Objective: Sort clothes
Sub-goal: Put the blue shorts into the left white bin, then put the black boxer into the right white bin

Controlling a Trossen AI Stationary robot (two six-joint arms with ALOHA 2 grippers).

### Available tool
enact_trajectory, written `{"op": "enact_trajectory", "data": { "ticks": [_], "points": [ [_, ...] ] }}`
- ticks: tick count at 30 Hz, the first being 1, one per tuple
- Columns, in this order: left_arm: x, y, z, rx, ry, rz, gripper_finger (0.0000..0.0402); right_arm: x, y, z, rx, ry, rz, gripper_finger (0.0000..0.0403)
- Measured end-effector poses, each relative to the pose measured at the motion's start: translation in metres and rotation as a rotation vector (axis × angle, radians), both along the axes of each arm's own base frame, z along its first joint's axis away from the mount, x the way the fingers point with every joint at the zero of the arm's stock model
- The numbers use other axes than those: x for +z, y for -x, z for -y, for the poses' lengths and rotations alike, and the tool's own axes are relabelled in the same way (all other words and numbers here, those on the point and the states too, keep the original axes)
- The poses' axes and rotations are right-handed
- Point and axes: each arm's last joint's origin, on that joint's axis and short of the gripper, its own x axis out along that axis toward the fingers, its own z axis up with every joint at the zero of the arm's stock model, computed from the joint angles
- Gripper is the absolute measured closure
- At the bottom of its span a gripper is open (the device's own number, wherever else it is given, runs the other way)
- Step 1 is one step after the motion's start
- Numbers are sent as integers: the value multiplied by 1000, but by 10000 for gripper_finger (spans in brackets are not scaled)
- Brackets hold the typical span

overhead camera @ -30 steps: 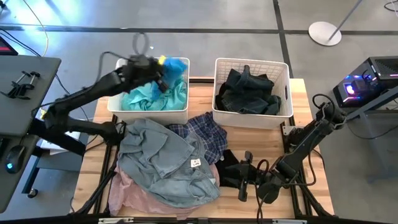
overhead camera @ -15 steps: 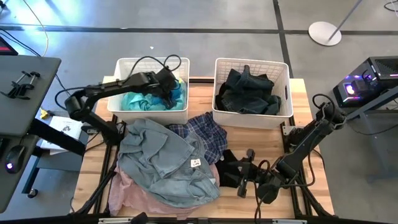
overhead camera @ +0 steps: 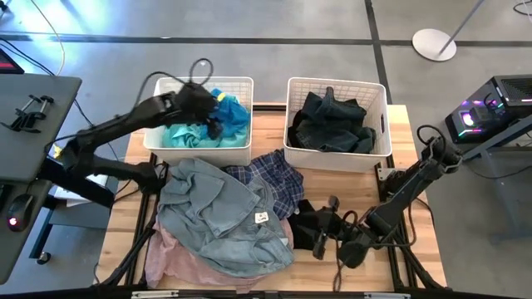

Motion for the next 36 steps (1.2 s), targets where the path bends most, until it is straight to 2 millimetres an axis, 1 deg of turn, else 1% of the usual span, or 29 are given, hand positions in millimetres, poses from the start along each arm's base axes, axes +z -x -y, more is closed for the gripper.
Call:
{"op": "enact_trajectory", "data": {
  "ticks": [3,5,7,9,12,15,17,19,21,23,25,27,29,32,34,36],
  "points": [
    [19,12,20,-25,-27,97,151,-7,-12,9,-21,-5,-34,226],
    [29,18,34,-54,-35,156,152,-13,-23,18,-22,-21,-74,225],
    [37,22,49,-100,-40,209,153,-19,-35,30,2,-43,-135,218],
    [43,23,63,-153,-42,252,154,-27,-47,42,68,-67,-222,205],
    [47,23,84,-236,-56,284,154,-38,-61,62,179,-103,-348,174],
    [49,19,102,-277,-80,292,154,-48,-73,78,259,-86,-413,144],
    [48,16,112,-288,-109,280,154,-55,-79,87,290,-71,-450,133],
    [47,14,122,-296,-138,268,154,-60,-79,92,333,-96,-508,129],
    [45,12,131,-314,-164,257,154,-61,-78,89,393,-173,-528,128],
    [45,11,139,-328,-174,257,154,-61,-73,76,423,-233,-533,128],
    [44,9,146,-335,-177,259,154,-62,-65,60,423,-227,-551,128],
    [43,7,151,-342,-193,257,154,-67,-54,47,382,-164,-583,128],
    [42,4,157,-344,-215,262,154,-77,-48,38,329,-122,-621,128],
    [38,-2,163,-363,-233,243,154,-99,-43,32,283,-133,-668,134],
    [36,-6,167,-374,-234,233,154,-114,-42,28,290,-141,-683,150],
    [34,-8,170,-385,-235,223,154,-124,-44,24,296,-144,-679,179]
  ]
}}
